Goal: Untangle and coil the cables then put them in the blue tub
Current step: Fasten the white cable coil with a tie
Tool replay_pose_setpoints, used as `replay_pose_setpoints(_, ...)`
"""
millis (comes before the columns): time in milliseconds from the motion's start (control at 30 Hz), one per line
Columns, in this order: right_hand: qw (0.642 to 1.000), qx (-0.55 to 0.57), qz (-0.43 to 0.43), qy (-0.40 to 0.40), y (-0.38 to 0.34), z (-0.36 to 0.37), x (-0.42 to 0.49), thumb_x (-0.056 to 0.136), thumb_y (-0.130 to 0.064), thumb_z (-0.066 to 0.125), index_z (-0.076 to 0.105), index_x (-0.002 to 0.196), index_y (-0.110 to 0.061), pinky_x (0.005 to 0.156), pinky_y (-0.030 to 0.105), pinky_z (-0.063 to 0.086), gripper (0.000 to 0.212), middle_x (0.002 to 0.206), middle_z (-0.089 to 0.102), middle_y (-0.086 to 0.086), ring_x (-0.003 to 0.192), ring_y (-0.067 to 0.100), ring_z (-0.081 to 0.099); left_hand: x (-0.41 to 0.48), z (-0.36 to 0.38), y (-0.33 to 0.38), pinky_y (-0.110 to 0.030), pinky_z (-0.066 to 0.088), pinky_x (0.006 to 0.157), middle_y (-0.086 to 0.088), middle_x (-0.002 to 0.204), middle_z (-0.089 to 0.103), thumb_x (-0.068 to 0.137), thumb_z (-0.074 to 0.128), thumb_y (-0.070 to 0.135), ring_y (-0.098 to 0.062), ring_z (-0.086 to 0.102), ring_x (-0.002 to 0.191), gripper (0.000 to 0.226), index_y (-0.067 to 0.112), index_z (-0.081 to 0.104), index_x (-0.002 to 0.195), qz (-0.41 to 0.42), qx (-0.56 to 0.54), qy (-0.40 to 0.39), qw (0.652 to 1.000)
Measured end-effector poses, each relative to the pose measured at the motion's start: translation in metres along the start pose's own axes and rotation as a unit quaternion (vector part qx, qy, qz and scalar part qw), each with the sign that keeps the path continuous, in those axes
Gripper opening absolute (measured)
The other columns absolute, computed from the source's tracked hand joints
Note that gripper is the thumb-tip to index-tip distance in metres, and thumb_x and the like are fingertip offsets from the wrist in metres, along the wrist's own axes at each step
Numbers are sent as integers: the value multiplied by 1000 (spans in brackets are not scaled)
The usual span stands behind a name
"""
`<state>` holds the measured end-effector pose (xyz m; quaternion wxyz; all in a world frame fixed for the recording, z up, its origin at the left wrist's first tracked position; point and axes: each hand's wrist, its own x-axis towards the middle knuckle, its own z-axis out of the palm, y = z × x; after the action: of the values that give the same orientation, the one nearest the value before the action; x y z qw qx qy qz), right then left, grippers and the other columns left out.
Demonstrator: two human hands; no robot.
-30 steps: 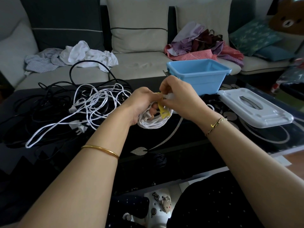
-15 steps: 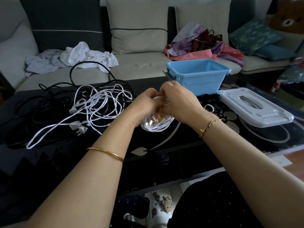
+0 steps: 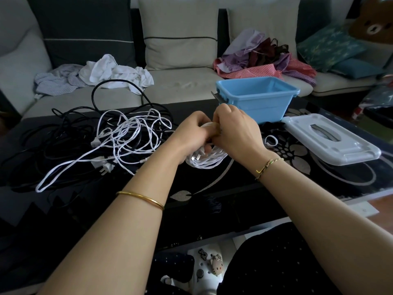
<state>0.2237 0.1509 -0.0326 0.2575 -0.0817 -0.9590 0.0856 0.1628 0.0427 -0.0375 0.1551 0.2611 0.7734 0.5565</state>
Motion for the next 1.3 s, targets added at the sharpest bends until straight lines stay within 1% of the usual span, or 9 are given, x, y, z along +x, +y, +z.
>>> replay_pose_setpoints(200, 998, 60, 7, 31, 3, 7, 1, 76, -15, 69, 43, 105, -9, 67, 38, 41, 40, 95, 55, 8, 86, 30, 53, 0, 2, 0, -21, 39, 40, -6, 69, 60, 89, 67, 21, -10, 48, 39, 22, 5, 56, 98, 9, -16, 46, 999)
replay_pose_setpoints(300, 987, 155, 42, 11, 8, 9, 2, 73, -18, 74, 43, 109, -10, 69, 34, 41, 48, 97, 49, 3, 81, 22, 49, -1, 4, -2, -21, 38, 37, -8, 81, 61, 86, 70, 14, -11, 46, 37, 23, 6, 53, 100, 22, -36, 65, 997)
replay_pose_setpoints(433, 969, 235, 77, -15, 14, 9, 1, 72, -20, 77, 50, 115, -13, 73, 27, 41, 52, 100, 52, 0, 87, 12, 49, 0, 3, -4, -21, 38, 35, -7, 94, 61, 83, 72, 10, -10, 47, 35, 41, 9, 45, 115, 35, -54, 77, 995)
replay_pose_setpoints(567, 973, 223, 54, -33, 17, 8, -1, 74, -17, 75, 62, 114, -16, 67, 16, 33, 42, 106, 55, -2, 91, 9, 50, 1, 1, -5, -19, 37, 35, -2, 88, 61, 84, 71, 11, -7, 48, 36, 42, 14, 43, 115, 49, -38, 60, 996)
replay_pose_setpoints(733, 974, 219, 60, -2, 17, 12, -5, 70, -17, 77, 71, 91, -14, 70, 27, 42, 22, 91, 64, -1, 83, 13, 54, 4, 2, -8, -20, 37, 36, -4, 89, 60, 86, 68, 10, -7, 49, 37, 40, 12, 43, 117, 46, -23, 48, 998)
replay_pose_setpoints(933, 980, 190, 66, -9, 21, 20, -9, 69, -20, 78, 70, 81, -15, 71, 37, 50, 15, 77, 63, -2, 80, 19, 60, 4, 7, -16, -23, 42, 37, -7, 89, 58, 87, 69, 15, -7, 53, 40, 44, 8, 40, 119, -6, -3, 10, 1000)
replay_pose_setpoints(1133, 976, 178, 59, -107, 34, 40, -21, 73, -21, 75, 69, 87, -13, 67, 31, 46, 17, 83, 68, 2, 81, 18, 61, 5, 18, -29, -22, 42, 37, -18, 78, 61, 87, 70, 16, -14, 55, 46, 49, 4, 37, 121, -97, 7, -33, 995)
replay_pose_setpoints(1200, 972, 189, 68, -118, 40, 40, -25, 74, -23, 75, 69, 88, -11, 70, 34, 48, 20, 82, 67, 3, 81, 19, 61, 5, 23, -29, -22, 43, 38, -16, 73, 61, 87, 69, 14, -11, 56, 43, 42, 5, 40, 116, -113, -10, -52, 992)
replay_pose_setpoints(1300, 971, 194, 88, -107, 53, 37, -28, 77, -24, 74, 70, 85, -8, 65, 29, 44, 18, 75, 64, 2, 73, 17, 58, 9, 33, -26, -24, 48, 43, -14, 69, 61, 87, 68, 9, -14, 59, 45, 19, 9, 49, 85, -120, -40, -68, 990)
